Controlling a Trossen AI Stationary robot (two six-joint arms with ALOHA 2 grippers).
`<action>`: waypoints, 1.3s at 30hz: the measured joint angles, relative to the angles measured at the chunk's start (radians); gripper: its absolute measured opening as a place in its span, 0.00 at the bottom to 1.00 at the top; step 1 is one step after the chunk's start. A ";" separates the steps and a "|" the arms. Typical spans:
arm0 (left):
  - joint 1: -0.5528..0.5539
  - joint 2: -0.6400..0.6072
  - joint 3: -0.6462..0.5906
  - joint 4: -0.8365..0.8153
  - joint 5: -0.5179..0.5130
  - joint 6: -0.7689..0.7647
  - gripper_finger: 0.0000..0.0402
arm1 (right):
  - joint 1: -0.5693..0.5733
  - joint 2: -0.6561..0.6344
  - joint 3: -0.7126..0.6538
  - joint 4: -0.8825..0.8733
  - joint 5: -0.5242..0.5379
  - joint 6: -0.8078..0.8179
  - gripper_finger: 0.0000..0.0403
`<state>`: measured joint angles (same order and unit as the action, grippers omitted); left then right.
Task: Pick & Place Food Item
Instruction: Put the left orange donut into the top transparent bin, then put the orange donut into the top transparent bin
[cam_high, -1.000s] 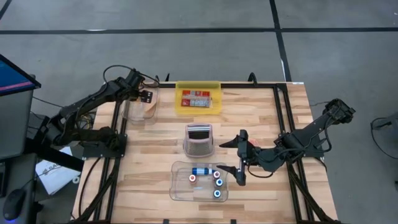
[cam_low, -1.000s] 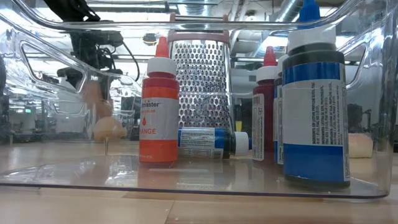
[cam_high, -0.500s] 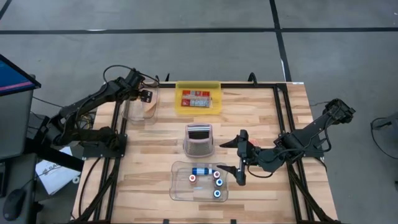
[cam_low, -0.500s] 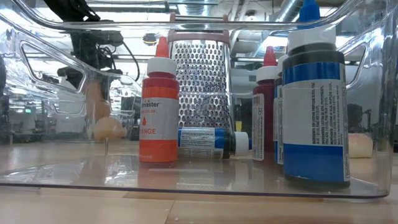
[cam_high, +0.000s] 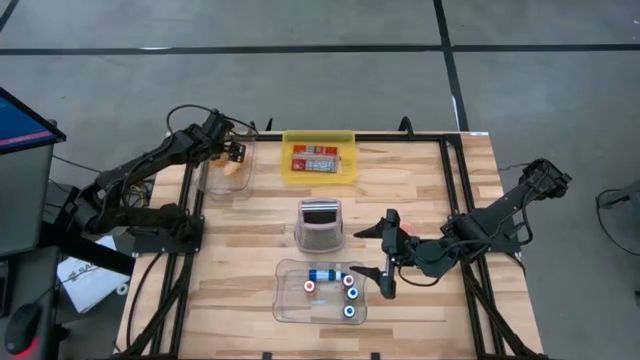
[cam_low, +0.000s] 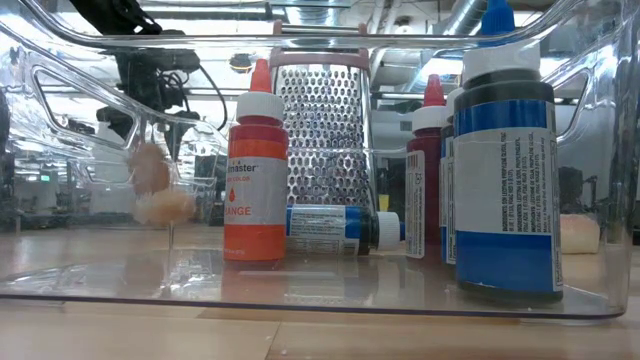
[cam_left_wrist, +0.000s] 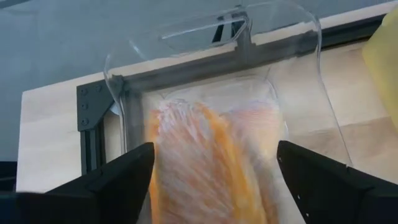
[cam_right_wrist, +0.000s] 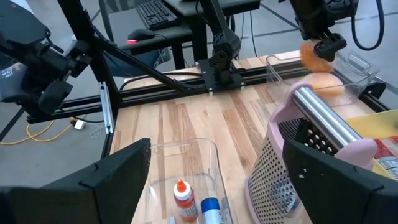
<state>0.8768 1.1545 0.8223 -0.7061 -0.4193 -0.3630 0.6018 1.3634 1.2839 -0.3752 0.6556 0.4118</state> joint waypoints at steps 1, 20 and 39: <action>0.000 0.000 0.000 0.005 0.000 0.000 0.84 | 0.000 0.000 0.000 0.000 0.000 0.000 0.88; -0.016 -0.203 0.000 0.031 0.370 -0.060 0.84 | 0.000 0.004 0.000 -0.023 0.026 0.013 0.88; -0.974 -0.495 -0.119 0.944 0.550 -0.051 0.84 | 0.006 0.065 0.000 -0.660 0.032 0.617 0.88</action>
<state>-0.0969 0.6594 0.7035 0.2378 0.1311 -0.4135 0.6083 1.4281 1.2835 -1.0347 0.6872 1.0284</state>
